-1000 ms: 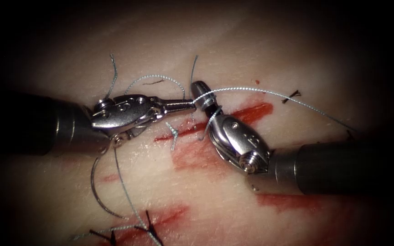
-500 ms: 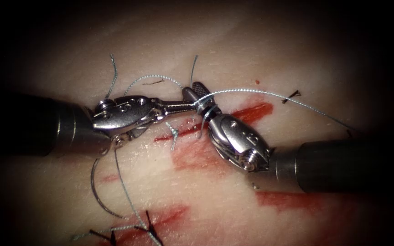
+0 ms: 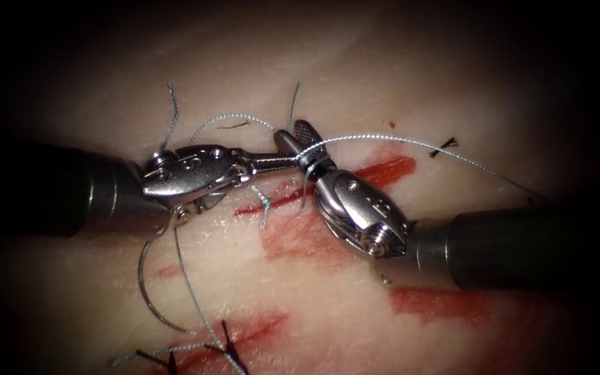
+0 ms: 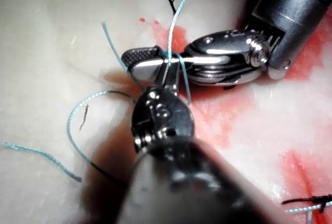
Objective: Wound Closure
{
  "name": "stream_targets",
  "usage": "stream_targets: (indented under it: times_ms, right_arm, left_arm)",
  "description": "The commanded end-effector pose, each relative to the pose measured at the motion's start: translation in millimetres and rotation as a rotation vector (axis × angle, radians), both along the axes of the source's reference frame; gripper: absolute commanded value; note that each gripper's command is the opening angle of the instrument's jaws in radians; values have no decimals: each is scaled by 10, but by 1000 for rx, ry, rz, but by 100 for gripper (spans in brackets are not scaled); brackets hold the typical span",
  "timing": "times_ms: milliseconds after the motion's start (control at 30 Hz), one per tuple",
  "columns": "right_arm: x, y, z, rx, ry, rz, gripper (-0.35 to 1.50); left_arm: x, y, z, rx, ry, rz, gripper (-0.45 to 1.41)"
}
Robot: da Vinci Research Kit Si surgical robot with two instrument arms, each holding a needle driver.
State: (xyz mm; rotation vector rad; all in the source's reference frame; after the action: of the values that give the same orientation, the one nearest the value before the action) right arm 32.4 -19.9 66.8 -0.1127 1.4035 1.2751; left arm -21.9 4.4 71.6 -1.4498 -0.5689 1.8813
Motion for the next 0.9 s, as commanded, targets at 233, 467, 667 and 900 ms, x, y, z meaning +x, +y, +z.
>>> stream_targets:
  times_ms: [233, 467, 667, 900]
  right_arm:
    - [9, 0, 2, 3, 1, 0, 44]
    - [7, 2, -3, 9, 3, 0, 46]
    - [6, 1, -4, 15, -1, -4, 44]
    - [4, 1, -5, 23, -6, -7, 44]
  left_arm:
    - [-6, 4, -4, 5, -6, -18, -45]
    - [-7, 10, -19, 13, -23, -43, -45]
    - [-8, 11, -23, 15, -27, -49, -45]
    - [-8, 12, -24, 16, -26, -52, -45]
